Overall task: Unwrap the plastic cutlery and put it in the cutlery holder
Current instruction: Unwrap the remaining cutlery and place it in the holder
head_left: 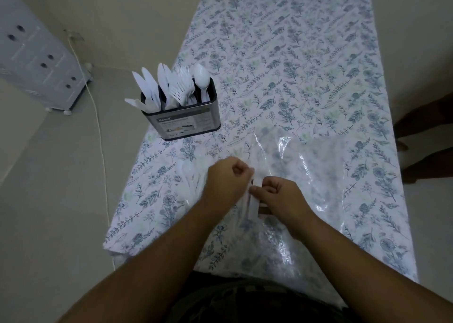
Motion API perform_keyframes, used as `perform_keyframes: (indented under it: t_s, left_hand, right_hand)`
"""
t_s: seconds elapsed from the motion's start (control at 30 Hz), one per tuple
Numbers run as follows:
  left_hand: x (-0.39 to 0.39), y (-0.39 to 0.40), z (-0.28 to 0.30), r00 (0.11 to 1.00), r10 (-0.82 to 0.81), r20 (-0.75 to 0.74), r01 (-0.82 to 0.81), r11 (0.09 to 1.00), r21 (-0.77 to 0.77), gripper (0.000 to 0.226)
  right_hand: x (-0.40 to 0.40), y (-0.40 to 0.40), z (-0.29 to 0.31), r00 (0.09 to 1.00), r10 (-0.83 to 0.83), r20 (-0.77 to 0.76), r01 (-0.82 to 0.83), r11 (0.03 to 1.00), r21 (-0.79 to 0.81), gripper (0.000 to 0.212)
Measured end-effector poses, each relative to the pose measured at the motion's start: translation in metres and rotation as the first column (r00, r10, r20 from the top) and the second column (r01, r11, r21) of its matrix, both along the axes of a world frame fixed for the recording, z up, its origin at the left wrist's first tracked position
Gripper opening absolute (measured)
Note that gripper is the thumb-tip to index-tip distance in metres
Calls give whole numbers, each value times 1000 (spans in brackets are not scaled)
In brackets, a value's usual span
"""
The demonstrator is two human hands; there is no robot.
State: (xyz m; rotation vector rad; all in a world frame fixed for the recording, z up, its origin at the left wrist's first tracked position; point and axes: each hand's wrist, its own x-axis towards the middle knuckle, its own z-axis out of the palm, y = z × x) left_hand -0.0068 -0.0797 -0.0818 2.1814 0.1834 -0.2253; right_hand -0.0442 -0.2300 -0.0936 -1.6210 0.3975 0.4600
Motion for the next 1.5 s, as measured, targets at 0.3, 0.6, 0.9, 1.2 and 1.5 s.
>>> perform_keyframes:
  t_s: [0.3, 0.6, 0.9, 1.2, 1.5]
  left_hand:
    - [-40, 17, -9, 998, -30, -60, 21, 989, -145, 17]
    - [-39, 46, -37, 983, -130, -132, 183, 803, 567, 66]
    - [-64, 30, -48, 961, -278, -15, 242, 809, 535, 53]
    - [7, 58, -32, 998, 68, -19, -43, 798, 602, 40]
    - [20, 47, -24, 982, 184, 29, -186, 976, 108, 14]
  right_hand:
    - [-10, 2, -23, 975, 222, -17, -222, 965, -138, 33]
    - [-34, -3, -36, 981, 68, -181, -59, 997, 52, 40]
    - [-37, -5, -36, 982, 67, -175, -51, 994, 95, 42]
    - [-40, -2, -30, 980, 83, -180, -68, 994, 86, 46]
    - [-55, -4, -22, 978, 41, -207, -14, 991, 133, 20]
